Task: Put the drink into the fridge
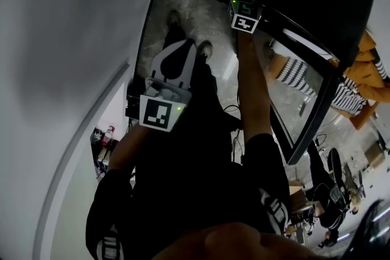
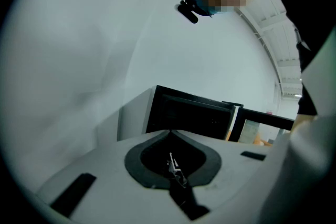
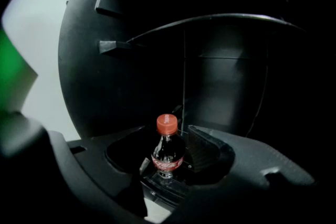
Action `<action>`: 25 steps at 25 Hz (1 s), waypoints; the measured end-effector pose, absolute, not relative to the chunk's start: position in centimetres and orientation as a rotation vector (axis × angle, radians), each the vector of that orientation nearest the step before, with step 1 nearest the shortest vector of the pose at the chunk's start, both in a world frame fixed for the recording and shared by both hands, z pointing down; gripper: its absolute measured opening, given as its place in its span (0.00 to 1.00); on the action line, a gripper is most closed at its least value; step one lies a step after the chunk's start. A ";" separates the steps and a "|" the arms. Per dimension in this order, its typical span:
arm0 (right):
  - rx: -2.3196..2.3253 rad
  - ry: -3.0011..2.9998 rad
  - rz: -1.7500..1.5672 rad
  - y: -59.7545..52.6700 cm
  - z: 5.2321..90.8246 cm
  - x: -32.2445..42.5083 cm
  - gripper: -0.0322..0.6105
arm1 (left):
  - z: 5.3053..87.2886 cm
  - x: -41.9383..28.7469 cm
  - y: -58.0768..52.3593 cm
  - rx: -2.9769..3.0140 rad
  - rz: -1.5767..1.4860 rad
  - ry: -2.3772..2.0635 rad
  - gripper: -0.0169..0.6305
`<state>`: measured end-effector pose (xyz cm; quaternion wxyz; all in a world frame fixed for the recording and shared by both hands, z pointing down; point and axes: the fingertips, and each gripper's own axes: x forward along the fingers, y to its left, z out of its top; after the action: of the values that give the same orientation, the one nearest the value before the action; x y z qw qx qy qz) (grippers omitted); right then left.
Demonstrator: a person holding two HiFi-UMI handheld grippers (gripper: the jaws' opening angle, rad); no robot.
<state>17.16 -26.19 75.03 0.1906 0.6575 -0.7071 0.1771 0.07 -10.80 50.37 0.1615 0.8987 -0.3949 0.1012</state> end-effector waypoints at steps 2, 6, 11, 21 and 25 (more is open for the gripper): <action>1.849 -1.981 0.505 -25.9 74.5 17.1 0.38 | 50.1 0.1 -10.7 2.567 0.283 -1.127 0.03; 1.854 -2.005 0.515 -25.2 73.9 17.0 0.38 | 49.6 0.3 -10.5 2.570 0.267 -1.136 0.03; 1.855 -1.990 0.551 -23.4 73.4 17.4 0.38 | 49.0 0.3 -10.4 2.572 0.241 -1.161 0.03; 1.876 -2.012 0.603 -19.4 69.0 16.8 0.35 | 46.0 1.3 -8.8 2.585 0.182 -1.159 0.03; 1.899 -2.021 0.618 -17.7 66.9 17.0 0.24 | 43.9 1.6 -8.7 2.588 0.097 -1.211 0.03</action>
<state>16.96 -17.74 66.95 0.1498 0.6608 -0.7033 0.2151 1.65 -8.65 43.93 0.1411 0.8962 -0.4193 0.0337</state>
